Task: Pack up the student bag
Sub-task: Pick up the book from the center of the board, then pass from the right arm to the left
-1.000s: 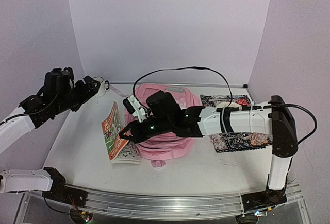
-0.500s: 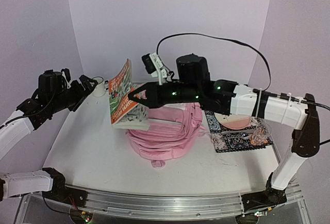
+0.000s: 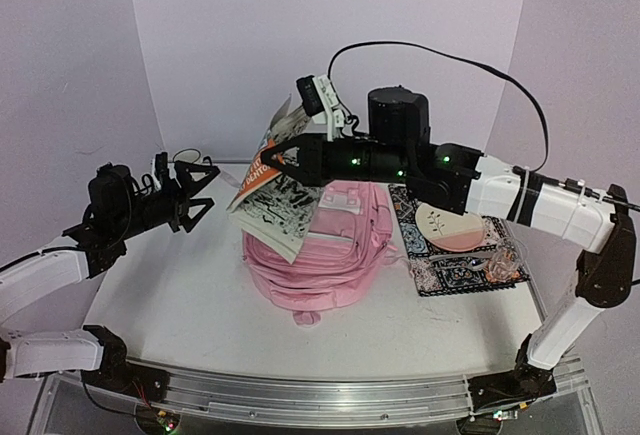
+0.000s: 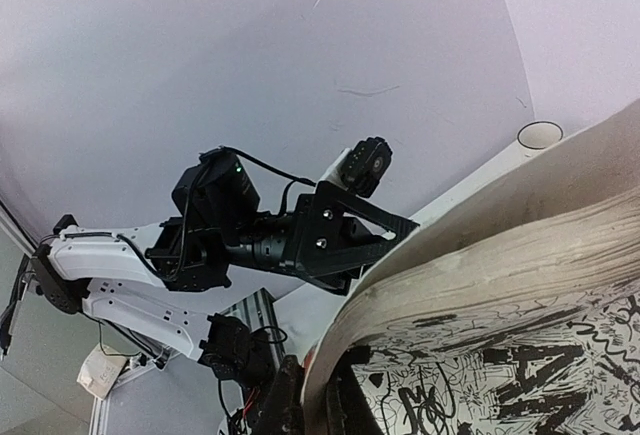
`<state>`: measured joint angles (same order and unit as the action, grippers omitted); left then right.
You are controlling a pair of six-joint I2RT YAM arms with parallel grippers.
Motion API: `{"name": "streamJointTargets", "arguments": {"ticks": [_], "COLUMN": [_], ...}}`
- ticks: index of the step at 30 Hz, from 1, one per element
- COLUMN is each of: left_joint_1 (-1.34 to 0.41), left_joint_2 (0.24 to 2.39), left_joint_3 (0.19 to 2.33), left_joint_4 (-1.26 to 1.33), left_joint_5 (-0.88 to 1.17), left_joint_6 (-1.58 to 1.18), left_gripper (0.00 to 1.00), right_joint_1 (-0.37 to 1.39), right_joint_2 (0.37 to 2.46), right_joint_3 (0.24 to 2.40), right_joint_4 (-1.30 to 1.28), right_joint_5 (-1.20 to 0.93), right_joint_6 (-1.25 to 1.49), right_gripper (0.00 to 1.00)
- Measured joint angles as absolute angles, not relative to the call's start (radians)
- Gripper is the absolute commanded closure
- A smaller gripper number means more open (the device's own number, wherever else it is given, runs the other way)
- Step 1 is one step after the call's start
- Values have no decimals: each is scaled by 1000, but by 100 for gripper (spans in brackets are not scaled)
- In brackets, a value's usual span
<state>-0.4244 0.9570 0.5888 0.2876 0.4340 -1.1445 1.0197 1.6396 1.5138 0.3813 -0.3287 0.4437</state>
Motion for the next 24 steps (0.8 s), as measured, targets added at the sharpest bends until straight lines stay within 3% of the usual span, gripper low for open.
{"name": "streamJointTargets", "arguments": {"ticks": [8, 17, 24], "left_joint_1": [-548, -604, -601], "left_joint_2": [1050, 1201, 1184], "left_joint_3": [535, 407, 403], "left_joint_4": [528, 955, 1015], "left_joint_5": [462, 480, 463], "left_joint_6": [-1264, -1443, -1467], "left_gripper": [2, 13, 22], "right_joint_1": [1019, 1015, 1007], "right_joint_2": [1642, 1676, 1679], "right_joint_3": [1502, 1409, 1368], "right_joint_4": [408, 467, 589], "right_joint_5": [-330, -341, -355], "right_joint_6": [430, 457, 480], "right_gripper": [100, 100, 100]}}
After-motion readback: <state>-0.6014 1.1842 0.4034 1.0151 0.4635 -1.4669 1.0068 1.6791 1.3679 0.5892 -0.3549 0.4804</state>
